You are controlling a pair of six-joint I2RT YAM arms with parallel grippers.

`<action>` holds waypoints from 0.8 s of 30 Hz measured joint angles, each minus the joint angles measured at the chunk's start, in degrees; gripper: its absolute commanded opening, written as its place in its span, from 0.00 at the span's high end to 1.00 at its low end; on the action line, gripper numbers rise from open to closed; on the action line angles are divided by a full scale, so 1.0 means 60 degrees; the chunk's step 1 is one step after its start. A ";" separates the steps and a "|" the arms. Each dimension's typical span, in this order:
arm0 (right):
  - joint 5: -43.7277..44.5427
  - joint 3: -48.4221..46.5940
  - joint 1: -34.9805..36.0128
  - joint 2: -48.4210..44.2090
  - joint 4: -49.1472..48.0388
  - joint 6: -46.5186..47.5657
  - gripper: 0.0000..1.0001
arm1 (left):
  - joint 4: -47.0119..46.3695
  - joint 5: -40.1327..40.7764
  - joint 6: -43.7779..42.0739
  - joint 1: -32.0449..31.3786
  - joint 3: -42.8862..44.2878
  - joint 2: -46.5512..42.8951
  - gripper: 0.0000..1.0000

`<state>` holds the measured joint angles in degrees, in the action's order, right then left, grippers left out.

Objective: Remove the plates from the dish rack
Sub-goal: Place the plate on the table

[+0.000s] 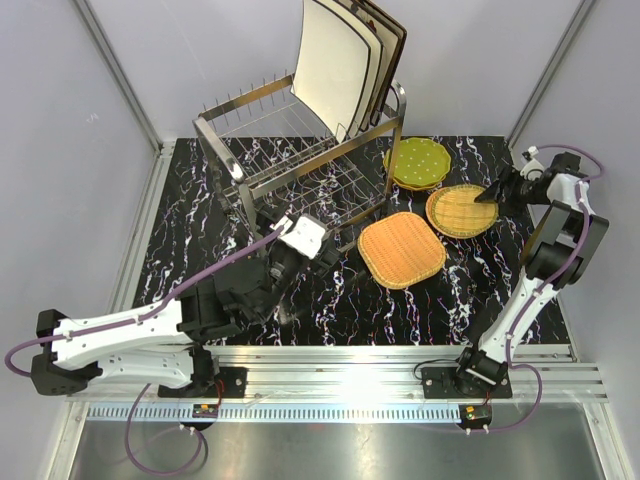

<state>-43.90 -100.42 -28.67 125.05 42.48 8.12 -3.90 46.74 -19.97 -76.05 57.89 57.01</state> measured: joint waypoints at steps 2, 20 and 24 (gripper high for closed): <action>0.0229 -0.0135 0.0000 0.0084 0.0240 0.0182 0.18 | 0.0000 -0.0011 0.0007 0.0011 0.0026 0.0018 0.01; 0.2073 -0.0528 0.0506 0.0117 0.1126 0.1996 0.13 | 0.0000 -0.0109 0.0113 0.0073 0.0029 -0.0015 0.01; 0.2470 -0.0528 0.0725 0.0113 0.1202 0.2426 0.13 | 0.0142 -0.0109 0.0324 0.0073 0.0047 -0.0015 0.01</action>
<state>-29.08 -103.59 -24.32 125.73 49.69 22.68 -3.05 46.09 -18.02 -75.61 58.17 56.93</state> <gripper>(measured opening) 0.867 0.987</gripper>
